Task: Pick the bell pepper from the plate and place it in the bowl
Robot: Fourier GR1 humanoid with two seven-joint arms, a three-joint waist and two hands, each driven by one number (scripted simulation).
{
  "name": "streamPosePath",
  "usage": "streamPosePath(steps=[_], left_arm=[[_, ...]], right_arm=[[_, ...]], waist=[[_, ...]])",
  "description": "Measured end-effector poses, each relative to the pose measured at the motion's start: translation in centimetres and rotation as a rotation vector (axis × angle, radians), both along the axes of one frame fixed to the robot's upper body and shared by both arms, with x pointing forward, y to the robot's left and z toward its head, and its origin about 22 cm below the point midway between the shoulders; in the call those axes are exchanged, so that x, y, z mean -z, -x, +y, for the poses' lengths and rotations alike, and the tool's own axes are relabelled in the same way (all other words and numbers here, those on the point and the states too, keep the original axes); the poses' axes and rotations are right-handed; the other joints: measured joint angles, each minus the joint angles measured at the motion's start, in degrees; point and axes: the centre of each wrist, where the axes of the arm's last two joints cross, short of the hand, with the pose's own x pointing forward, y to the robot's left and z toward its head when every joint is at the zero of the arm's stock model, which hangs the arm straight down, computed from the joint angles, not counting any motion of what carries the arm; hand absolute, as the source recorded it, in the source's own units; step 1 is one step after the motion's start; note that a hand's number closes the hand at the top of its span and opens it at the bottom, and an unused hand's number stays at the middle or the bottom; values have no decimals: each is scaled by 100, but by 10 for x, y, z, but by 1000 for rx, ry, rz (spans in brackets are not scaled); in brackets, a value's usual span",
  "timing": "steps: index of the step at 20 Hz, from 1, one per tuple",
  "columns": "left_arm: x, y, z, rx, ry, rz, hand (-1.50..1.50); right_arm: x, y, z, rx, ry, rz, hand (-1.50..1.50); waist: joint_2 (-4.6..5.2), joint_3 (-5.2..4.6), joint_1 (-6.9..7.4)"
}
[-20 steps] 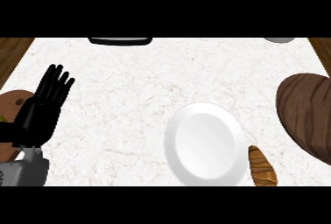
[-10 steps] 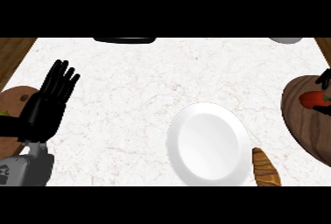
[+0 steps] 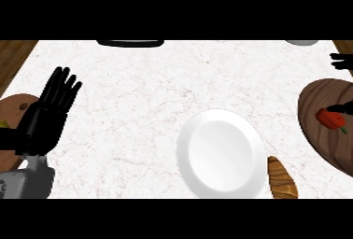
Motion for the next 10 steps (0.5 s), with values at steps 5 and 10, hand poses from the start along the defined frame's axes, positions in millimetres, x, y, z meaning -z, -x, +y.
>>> streamPosePath(steps=[5, 10], left_arm=[[1, 1, 1, -9, -2, 0, 0], [-3, 0, 5, 5, 0, -7, 0]], right_arm=[[-16, 10, -27, 87, -247, -71, -150], [-33, 38, -66, 194, -324, -107, -150]], waist=[[13, 0, -17], [43, 7, 7]])
